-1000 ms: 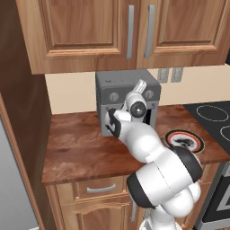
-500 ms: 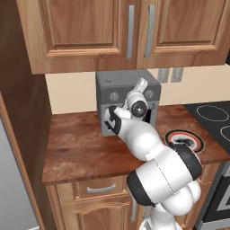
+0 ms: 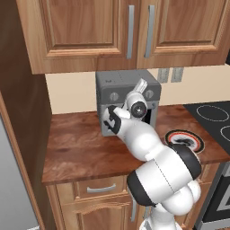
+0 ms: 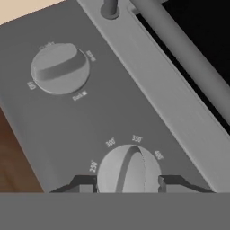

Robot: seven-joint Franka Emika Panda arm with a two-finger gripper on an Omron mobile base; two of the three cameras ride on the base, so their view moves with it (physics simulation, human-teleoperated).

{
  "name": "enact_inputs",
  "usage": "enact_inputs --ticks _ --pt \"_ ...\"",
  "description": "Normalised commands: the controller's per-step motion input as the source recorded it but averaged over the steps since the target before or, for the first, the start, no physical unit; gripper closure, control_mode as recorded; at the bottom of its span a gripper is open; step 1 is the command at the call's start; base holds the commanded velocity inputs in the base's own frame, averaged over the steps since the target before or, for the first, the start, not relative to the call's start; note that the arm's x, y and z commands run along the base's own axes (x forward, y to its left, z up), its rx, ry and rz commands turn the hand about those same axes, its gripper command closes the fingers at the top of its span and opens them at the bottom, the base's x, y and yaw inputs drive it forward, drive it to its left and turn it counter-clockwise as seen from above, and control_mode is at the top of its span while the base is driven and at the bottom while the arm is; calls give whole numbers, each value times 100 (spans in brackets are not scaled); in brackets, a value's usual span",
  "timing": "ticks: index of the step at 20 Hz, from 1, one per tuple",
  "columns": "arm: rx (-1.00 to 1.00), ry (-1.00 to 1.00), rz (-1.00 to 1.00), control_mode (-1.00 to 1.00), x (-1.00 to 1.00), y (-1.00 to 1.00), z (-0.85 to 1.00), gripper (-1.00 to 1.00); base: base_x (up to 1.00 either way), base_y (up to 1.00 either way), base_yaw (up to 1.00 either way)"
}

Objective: Pull the toaster oven rack outwards. Pick up the baguette from the plate and place it on the toaster oven rack. Close the toaster oven door fully and set the temperature to the lowest setting.

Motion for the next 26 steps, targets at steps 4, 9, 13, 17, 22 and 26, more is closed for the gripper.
enact_inputs --ticks 4,9,13,17,22,26 --pt "-6 0 0 -100 0 1 0 100 0 0 0" --pt "-22 8 0 -100 0 2 0 100 0 0 0" --pt "-33 14 0 -100 0 2 0 100 0 0 0" --pt "-32 13 1 -100 0 0 0 100 0 0 0" --pt "-31 13 2 -100 0 0 0 100 0 0 0" --pt "-29 12 5 -100 0 -2 2 100 0 0 0"
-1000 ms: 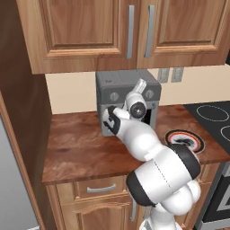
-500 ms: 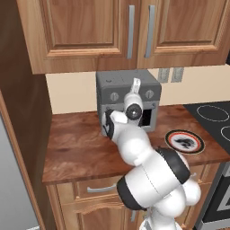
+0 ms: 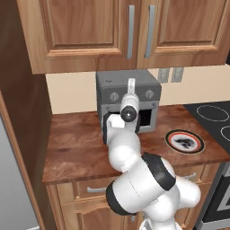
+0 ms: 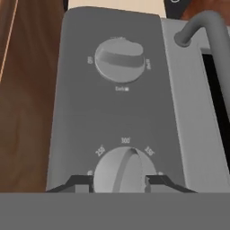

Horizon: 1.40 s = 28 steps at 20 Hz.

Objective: Pull the toaster oven rack outwards. Pick up the baguette from the plate and place it on the toaster oven rack. Close the toaster oven door fully and set the temperature to the lowest setting.

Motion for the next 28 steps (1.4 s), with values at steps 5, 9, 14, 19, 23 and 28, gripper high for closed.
enact_inputs --ticks 5,9,14,19,23,28 --pt "-27 19 18 -100 0 -17 5 100 0 0 0" --pt "-22 22 19 -100 0 -35 0 100 0 0 0" --pt "-17 16 15 -100 0 -45 -8 100 0 0 0" --pt "-21 12 20 -100 -4 -41 -26 100 0 0 0" --pt "-34 14 27 -100 -11 -28 -15 100 0 0 0" --pt "-44 23 29 -100 -4 -23 0 100 0 0 0"
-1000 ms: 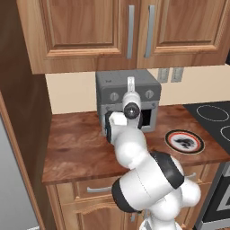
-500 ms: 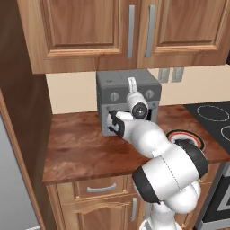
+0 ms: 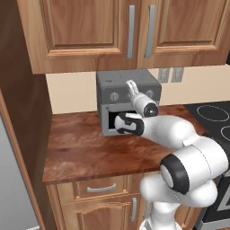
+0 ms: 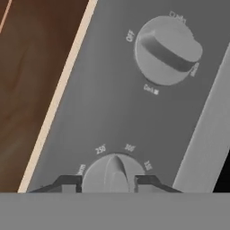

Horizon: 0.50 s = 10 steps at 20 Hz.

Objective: Pull the toaster oven rack outwards. Pick up the baguette from the plate and place it on the toaster oven rack. Close the toaster oven door fully and set the temperature to the lowest setting.

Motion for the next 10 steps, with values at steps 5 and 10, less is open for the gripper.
enact_inputs --ticks 5,10 --pt "-51 36 28 -100 0 -20 0 100 0 0 0" --pt "-61 35 27 -100 1 -8 -8 100 0 0 0"
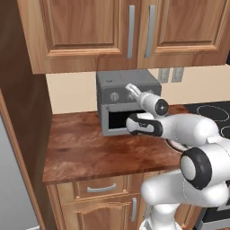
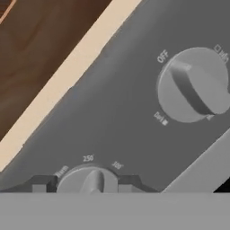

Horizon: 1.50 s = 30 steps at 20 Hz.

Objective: Pull the toaster oven rack outwards. Pick up the baguette from the plate and place it on the toaster oven rack. Close the toaster oven door fully and set the temperature to the lowest setting.

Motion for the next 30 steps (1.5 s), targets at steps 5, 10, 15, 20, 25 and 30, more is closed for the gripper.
enact_inputs --ticks 5,10,15,20,25,30 --pt "-85 36 20 -100 8 0 -11 100 0 0 0" --pt "-100 27 6 -100 0 21 -21 100 0 0 0" --pt "-100 28 0 -100 7 27 -14 100 0 0 0" --pt "-100 36 0 -100 18 14 -3 100 0 0 0" --pt "-100 31 0 -100 2 1 -24 100 0 0 0" --pt "-84 37 -4 -100 1 0 -25 100 0 0 0"
